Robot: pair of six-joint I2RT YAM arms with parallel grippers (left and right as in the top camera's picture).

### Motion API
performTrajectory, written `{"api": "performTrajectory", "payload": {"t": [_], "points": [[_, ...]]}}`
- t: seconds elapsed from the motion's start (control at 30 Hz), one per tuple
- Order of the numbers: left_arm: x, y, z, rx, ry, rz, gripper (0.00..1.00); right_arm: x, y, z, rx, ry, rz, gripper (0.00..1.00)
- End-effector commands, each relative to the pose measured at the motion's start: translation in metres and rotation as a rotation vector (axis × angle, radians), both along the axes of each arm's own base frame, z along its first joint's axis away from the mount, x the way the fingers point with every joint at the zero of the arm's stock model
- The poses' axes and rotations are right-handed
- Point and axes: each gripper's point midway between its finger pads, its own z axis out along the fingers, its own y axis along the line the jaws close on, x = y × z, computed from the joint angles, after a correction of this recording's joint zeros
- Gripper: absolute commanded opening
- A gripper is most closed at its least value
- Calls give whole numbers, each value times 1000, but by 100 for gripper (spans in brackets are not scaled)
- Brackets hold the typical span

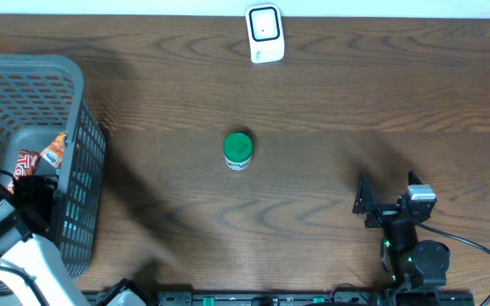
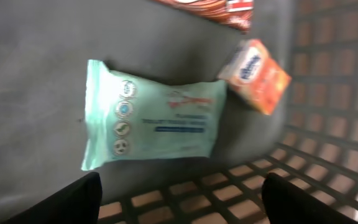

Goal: Scan the item barcode
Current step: 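Grasp the mint-green wipes pack with the left gripper and lift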

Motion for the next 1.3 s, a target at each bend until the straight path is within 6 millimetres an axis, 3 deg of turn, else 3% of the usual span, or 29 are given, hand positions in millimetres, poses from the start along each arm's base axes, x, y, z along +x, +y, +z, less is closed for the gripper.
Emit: {"api": "performTrajectory", "payload": {"t": [0.0,0.23,0.53,0.93,1.1,1.17,1.2,1.23,1.27], "points": [[-2,9,-7,0,51,28,83,0,1,-1,10,5,3,99],[-8,15,-29,-54,119,35,85,0,1,-1,10,6,3,99],[-34,36,-55,-80,227,69,86,0,1,-1,10,6,3,99],[-32,31,-93,-173,307,2,98,0,1,-1,10,6,3,99],[-6,21,-107,-241,207,-136,98,0,1,-1,10,6,3,99],[-1,18,-113,-264,190,-162,90,0,1,-1,10,6,3,99],[-1,18,-116,-271,192,-163,79,0,1,-1,10,6,3,99],[-1,17,-119,-281,199,-162,53,0,1,-1,10,5,3,99],[-2,17,-121,-286,202,-162,36,0,1,-1,10,5,3,99]]}}
